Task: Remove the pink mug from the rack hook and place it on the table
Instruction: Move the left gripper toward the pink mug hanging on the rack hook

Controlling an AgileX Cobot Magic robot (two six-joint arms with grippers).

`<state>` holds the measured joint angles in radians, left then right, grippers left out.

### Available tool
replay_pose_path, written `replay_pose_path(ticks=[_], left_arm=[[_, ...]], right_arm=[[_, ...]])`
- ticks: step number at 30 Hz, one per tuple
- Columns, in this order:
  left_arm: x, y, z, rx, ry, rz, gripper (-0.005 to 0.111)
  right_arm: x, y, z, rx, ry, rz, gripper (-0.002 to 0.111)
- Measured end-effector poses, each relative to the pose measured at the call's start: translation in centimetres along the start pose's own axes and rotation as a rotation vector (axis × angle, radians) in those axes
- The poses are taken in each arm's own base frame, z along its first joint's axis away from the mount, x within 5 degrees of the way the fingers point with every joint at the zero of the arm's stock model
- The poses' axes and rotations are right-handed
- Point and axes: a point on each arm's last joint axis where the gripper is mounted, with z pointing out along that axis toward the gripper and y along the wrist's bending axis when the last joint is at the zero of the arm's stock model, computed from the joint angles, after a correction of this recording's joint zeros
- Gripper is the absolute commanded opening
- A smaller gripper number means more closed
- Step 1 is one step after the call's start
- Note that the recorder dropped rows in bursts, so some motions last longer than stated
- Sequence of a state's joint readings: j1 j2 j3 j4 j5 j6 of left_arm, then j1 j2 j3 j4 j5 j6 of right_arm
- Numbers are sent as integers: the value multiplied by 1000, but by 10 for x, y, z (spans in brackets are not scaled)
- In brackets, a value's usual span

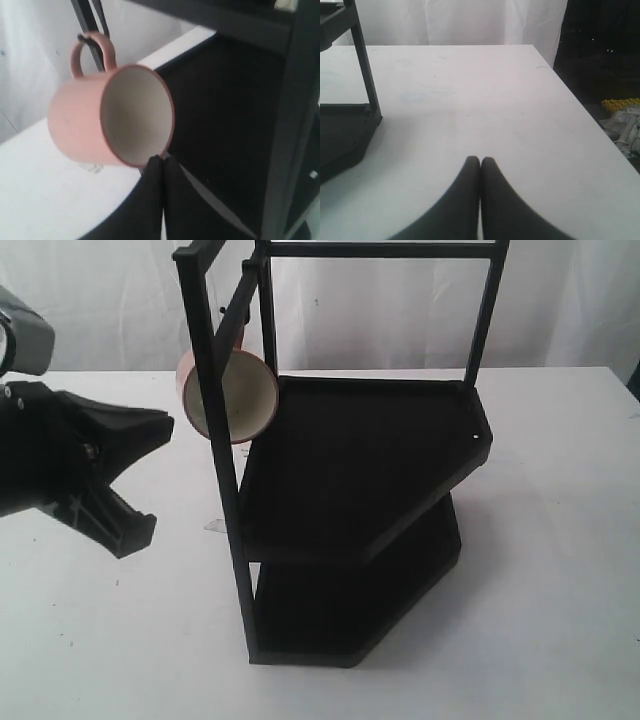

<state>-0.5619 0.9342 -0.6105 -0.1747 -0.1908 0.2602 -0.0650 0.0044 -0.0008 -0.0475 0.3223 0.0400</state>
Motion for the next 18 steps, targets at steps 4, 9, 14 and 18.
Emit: replay_pose_path(ticks=[4,9,14,18], left_arm=[[-10,4,4,-49,-115,48,0],[-2,4,25,-68,-102,113,0],[-2,8,39,-138,-151,280,16],[-4,15,38,-223,-178,206,43]], right_arm=[[0,0,0,0,0,0,0],[0,0,0,0,0,0,0],[0,0,0,0,0,0,0],[0,0,0,0,0,0,0]])
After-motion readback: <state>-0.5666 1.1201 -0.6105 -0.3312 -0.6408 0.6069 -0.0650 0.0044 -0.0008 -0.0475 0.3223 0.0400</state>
